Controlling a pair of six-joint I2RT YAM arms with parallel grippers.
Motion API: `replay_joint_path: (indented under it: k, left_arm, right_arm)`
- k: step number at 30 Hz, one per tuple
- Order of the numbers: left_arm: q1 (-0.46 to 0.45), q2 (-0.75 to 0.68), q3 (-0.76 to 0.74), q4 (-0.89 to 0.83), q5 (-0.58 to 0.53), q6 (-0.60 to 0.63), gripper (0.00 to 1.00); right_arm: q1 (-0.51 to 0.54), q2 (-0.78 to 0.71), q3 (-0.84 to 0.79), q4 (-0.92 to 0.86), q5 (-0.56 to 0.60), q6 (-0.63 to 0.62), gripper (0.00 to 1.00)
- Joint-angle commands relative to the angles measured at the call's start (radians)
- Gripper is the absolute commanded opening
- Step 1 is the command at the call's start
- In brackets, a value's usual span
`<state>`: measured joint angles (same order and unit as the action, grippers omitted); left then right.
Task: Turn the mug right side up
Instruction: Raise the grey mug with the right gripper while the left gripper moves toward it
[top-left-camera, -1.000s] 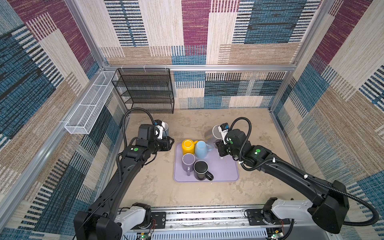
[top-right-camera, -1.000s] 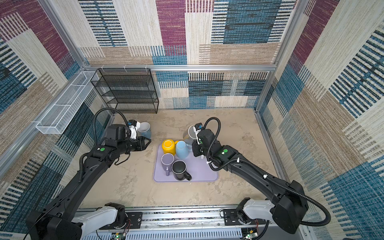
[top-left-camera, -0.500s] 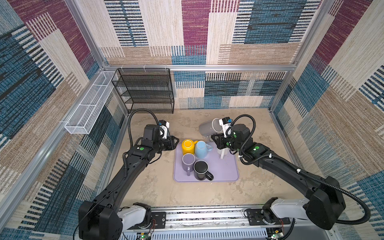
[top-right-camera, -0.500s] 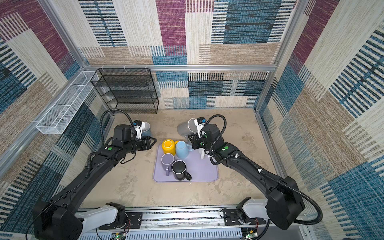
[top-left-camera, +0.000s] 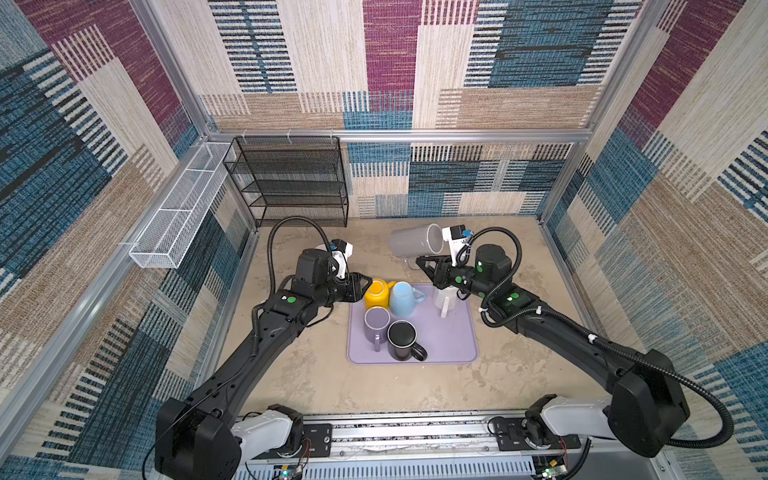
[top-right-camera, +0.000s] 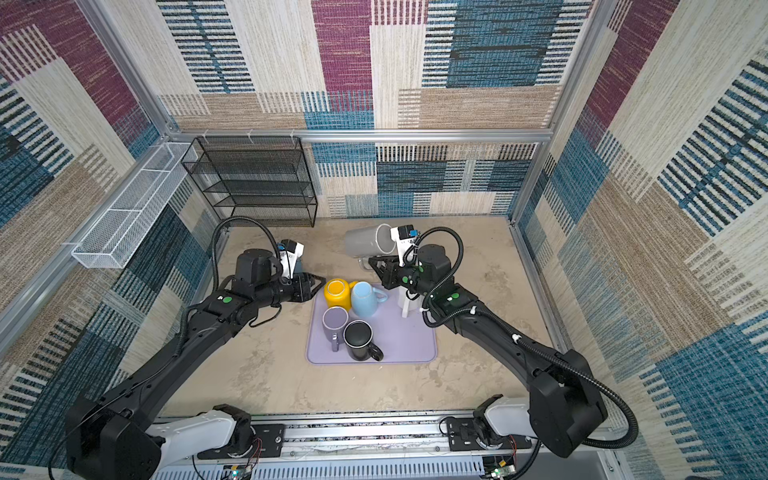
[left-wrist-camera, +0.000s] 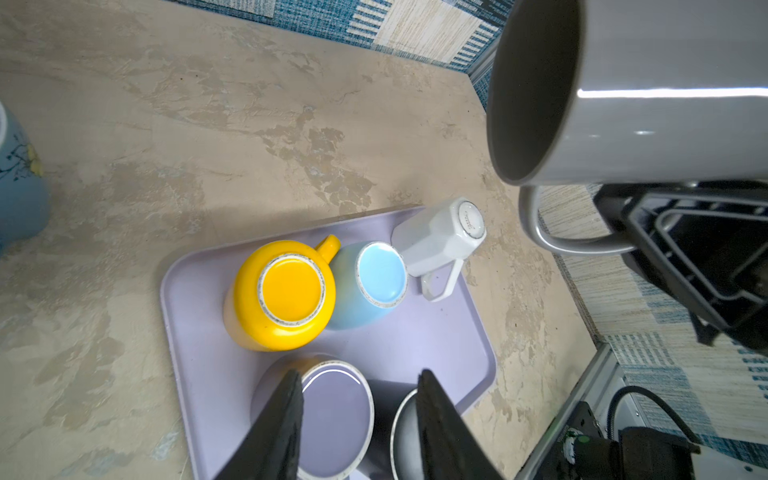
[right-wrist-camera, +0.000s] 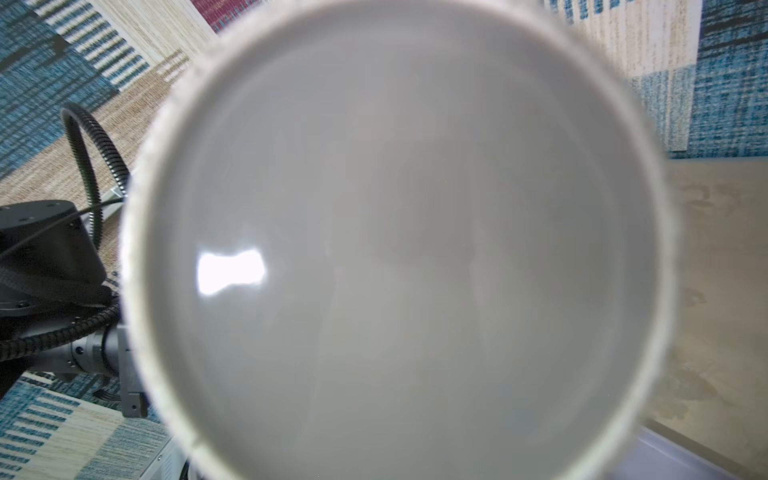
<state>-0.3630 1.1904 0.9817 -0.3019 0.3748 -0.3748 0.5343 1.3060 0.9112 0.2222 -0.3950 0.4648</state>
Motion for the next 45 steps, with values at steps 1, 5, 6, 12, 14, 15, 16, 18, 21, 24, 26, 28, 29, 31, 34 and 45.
replay_joint_path:
  k: [1,5,6,12,14,15,16,18,21,24,26,28,29,31,34,45]
  left_arm:
    - [-0.007,-0.014,0.003,0.043,0.043,0.002,0.42]
    - [-0.025,-0.017,-0.003,0.076,0.114,0.017,0.43]
    - [-0.031,-0.012,-0.001,0.078,0.136,0.022,0.43]
    - [-0.079,-0.008,-0.008,0.135,0.245,0.047,0.43]
    - [-0.089,-0.019,-0.025,0.183,0.275,0.039,0.43]
    - [-0.092,-0.025,-0.033,0.206,0.287,0.034,0.43]
    - [-0.093,-0.032,-0.044,0.239,0.307,0.024,0.43]
    - [-0.094,-0.051,-0.067,0.296,0.335,0.005,0.43]
    - [-0.094,-0.073,-0.094,0.366,0.358,-0.02,0.43]
    - [-0.093,-0.086,-0.117,0.437,0.383,-0.05,0.43]
    - [-0.093,-0.087,-0.127,0.487,0.404,-0.072,0.43]
    - [-0.093,-0.087,-0.137,0.526,0.408,-0.092,0.43]
    - [-0.094,-0.087,-0.141,0.544,0.407,-0.097,0.43]
    - [-0.094,-0.081,-0.143,0.566,0.408,-0.101,0.43]
    - [-0.094,-0.059,-0.136,0.589,0.419,-0.102,0.44]
    - [-0.092,0.009,-0.121,0.769,0.48,-0.159,0.43]
  right_arm:
    - [-0.005,-0.035,-0.019,0.228,-0.081,0.017,0.0]
    - [-0.008,-0.072,-0.061,0.3,-0.131,0.02,0.0]
    - [-0.009,-0.079,-0.073,0.318,-0.141,0.021,0.0]
    - [-0.013,-0.099,-0.115,0.393,-0.19,0.032,0.0]
    - [-0.014,-0.104,-0.131,0.431,-0.213,0.042,0.0]
    - [-0.014,-0.105,-0.137,0.445,-0.222,0.048,0.0]
    - [-0.014,-0.106,-0.141,0.46,-0.229,0.053,0.0]
    - [-0.014,-0.106,-0.146,0.48,-0.242,0.061,0.0]
    - [-0.015,-0.103,-0.157,0.522,-0.269,0.076,0.0]
    - [-0.015,-0.092,-0.165,0.569,-0.294,0.101,0.0]
    - [-0.016,-0.079,-0.17,0.602,-0.312,0.122,0.0]
    - [-0.015,-0.066,-0.169,0.632,-0.329,0.142,0.0]
    - [-0.016,-0.061,-0.169,0.642,-0.337,0.145,0.0]
    - [-0.015,-0.049,-0.169,0.665,-0.356,0.162,0.0]
    - [-0.015,-0.037,-0.174,0.702,-0.374,0.181,0.0]
    - [-0.014,-0.021,-0.184,0.78,-0.417,0.224,0.0]
